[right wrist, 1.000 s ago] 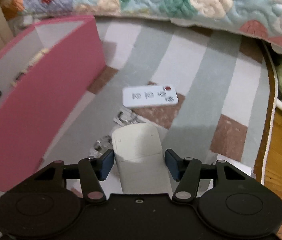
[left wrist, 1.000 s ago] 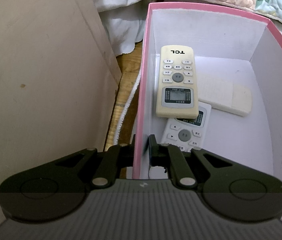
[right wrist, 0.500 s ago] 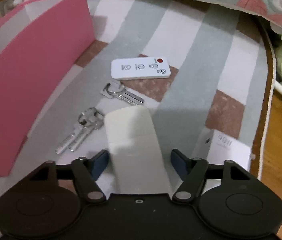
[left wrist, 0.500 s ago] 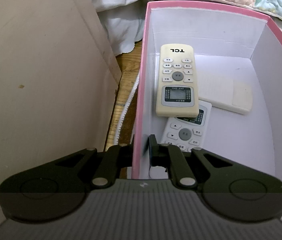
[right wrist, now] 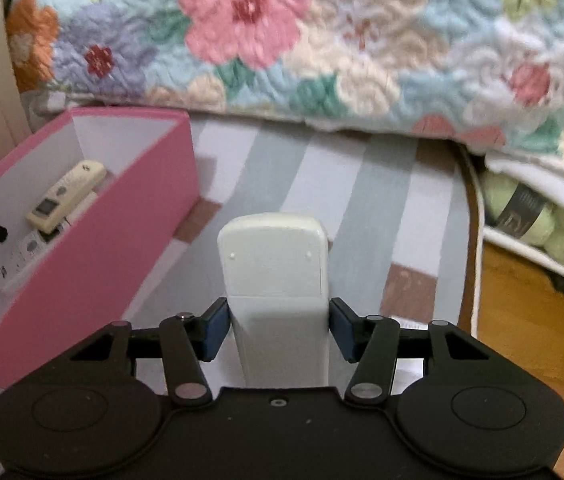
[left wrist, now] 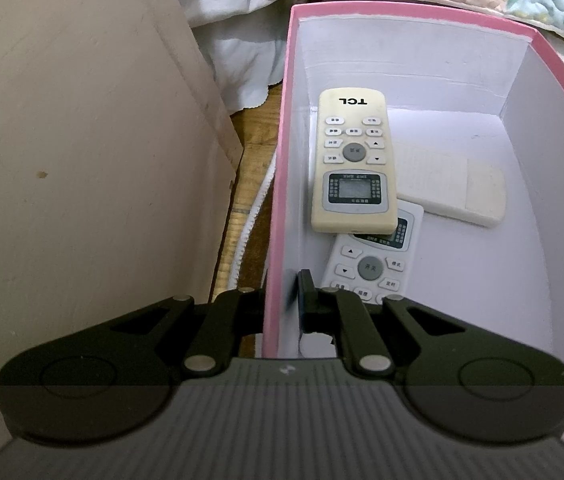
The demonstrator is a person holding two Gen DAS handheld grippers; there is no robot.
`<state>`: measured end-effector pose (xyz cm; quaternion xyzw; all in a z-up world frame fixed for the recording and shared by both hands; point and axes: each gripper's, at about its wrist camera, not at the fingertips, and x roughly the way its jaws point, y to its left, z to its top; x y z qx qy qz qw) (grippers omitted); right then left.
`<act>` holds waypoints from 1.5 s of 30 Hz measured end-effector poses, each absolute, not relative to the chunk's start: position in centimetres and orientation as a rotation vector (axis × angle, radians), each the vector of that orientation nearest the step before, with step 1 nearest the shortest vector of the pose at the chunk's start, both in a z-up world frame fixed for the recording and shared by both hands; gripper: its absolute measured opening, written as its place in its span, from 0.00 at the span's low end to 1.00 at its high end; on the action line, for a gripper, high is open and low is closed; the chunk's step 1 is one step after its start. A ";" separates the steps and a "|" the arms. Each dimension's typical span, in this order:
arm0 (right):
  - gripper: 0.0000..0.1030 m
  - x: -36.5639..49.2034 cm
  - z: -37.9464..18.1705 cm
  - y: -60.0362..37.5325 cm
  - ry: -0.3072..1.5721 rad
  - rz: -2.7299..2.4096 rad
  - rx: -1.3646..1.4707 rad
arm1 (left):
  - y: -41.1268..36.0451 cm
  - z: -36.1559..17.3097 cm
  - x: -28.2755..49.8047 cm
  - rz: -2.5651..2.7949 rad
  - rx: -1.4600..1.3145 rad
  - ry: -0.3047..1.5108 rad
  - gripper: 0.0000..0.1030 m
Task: Organize rigid objects
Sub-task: 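Carry the long white remote into the pink box and open the right tool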
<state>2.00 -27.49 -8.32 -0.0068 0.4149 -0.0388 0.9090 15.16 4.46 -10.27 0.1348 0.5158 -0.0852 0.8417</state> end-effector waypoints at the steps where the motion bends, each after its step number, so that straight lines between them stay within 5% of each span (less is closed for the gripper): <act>1: 0.57 1.8 -7.9 -27.2 0.836 -0.080 -0.015 | 4.5 -10.3 15.2 -0.179 0.284 1.091 0.08; 18: 0.57 6.4 4.2 -21.9 0.643 0.285 0.224 | 4.6 -10.3 15.5 -0.191 0.268 1.106 0.08; 45: 0.57 22.0 -8.8 -15.3 1.094 0.205 0.386 | 4.3 -10.5 15.1 -0.187 0.284 1.092 0.08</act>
